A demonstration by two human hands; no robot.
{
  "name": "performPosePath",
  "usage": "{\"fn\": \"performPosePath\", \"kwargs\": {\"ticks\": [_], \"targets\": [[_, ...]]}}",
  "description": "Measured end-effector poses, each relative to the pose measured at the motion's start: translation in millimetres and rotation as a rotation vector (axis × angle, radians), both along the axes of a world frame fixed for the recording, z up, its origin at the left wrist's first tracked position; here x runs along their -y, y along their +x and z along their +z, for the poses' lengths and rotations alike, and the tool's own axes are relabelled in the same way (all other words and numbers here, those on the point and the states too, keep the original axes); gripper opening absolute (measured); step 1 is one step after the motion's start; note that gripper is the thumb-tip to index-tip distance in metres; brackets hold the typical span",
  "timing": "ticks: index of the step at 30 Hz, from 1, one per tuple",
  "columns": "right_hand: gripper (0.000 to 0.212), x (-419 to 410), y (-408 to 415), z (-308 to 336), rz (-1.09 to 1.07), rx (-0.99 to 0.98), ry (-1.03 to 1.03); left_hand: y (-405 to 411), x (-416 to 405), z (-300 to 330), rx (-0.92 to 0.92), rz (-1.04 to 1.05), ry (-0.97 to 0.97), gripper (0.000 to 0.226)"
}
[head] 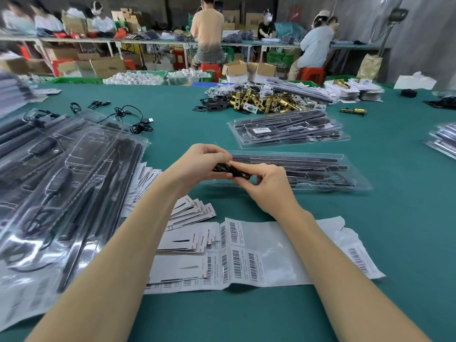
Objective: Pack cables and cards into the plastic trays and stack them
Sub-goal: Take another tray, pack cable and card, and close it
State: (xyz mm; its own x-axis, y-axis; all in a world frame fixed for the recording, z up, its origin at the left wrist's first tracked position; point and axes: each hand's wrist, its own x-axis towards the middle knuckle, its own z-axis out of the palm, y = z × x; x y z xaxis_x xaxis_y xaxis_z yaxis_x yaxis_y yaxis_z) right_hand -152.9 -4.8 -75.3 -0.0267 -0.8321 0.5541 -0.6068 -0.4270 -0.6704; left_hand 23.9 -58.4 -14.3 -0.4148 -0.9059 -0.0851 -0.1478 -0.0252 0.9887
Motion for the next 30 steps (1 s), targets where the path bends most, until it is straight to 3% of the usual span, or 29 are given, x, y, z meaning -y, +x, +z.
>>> {"fn": "performPosePath", "kwargs": {"ticks": [4, 7, 11, 15, 20, 30], "targets": [[0.039, -0.1, 0.9, -0.2, 0.007, 0.036, -0.031, 7.3, -1.9, 0.3, -0.133, -0.081, 0.066, 0.008], [0.032, 1.2, 2.2, -0.1, -0.015, 0.063, -0.019, 15.2, -2.5, -0.9, -0.146, -0.157, 0.075, 0.023], [0.027, 2.4, 3.4, -1.0, -0.069, 0.152, 0.020, 32.8, 5.5, 4.7, 0.409, -0.064, -0.307, 0.035], [0.027, 0.6, 2.9, 0.5, -0.070, 0.200, 0.049, 50.7, 14.6, -2.3, 0.837, -0.058, -0.425, 0.042], [0.031, -3.4, 5.3, -1.2, -0.110, 0.098, 0.014, 54.2, 19.8, -12.5, 0.724, 0.029, -0.485, 0.022], [0.032, -9.4, 7.2, -1.5, -0.153, -0.088, 0.023, 58.8, 21.5, -15.1, 0.662, -0.119, -0.674, 0.002]]}}
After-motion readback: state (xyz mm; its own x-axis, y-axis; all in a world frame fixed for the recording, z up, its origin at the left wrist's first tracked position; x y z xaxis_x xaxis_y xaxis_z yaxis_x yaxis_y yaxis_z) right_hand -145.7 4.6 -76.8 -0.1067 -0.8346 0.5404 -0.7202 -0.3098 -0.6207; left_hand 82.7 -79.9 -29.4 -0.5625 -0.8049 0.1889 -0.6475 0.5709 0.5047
